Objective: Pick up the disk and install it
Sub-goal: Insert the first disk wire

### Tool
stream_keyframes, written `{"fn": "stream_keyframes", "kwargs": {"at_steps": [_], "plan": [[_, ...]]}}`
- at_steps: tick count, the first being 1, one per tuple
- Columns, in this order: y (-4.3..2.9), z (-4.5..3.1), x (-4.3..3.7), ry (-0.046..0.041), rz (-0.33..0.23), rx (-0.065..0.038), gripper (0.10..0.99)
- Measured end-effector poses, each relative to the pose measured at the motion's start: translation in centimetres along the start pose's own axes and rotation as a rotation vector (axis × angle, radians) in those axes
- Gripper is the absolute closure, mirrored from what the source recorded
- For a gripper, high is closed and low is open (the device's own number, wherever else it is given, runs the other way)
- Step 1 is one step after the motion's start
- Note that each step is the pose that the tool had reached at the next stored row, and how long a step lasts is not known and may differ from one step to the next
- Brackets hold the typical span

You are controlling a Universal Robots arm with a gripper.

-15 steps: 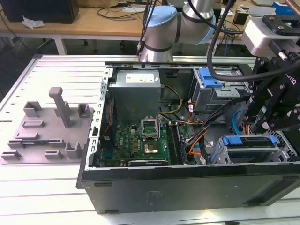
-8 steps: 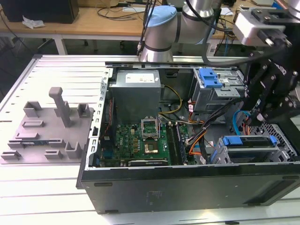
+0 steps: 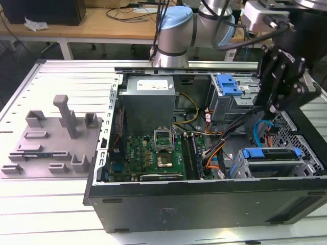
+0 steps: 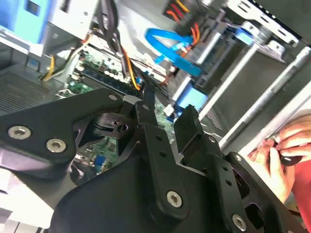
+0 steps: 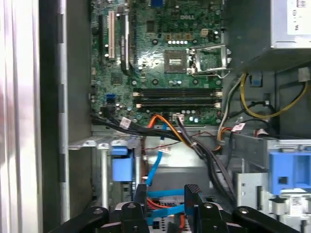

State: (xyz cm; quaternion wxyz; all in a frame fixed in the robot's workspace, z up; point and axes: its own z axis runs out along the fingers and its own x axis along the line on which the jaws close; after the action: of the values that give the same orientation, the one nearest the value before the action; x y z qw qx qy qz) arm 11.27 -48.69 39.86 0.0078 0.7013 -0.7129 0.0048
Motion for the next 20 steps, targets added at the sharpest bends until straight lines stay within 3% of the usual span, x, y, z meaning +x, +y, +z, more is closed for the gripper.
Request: {"fn": "stream_keyframes", "kwargs": {"at_steps": [4, 8, 10, 15, 17, 19, 20], "plan": [[0.01, -0.01, -0.95, 0.0204, -0.028, 0.001, 0.647], [-0.14, -0.03, -1.72, 0.032, -0.044, 0.001, 0.647], [-0.25, 0.03, -2.16, 0.0442, -0.026, 0.001, 0.647], [-0.27, 0.17, -2.16, 0.0491, 0.055, -0.003, 0.647], [-0.31, 0.2, -2.19, 0.0565, 0.072, -0.003, 0.647], [-0.41, 0.2, -2.87, 0.1002, 0.075, -0.001, 0.647], [-0.45, 0.19, -3.17, 0.1131, 0.075, 0.0, 0.647]]}}
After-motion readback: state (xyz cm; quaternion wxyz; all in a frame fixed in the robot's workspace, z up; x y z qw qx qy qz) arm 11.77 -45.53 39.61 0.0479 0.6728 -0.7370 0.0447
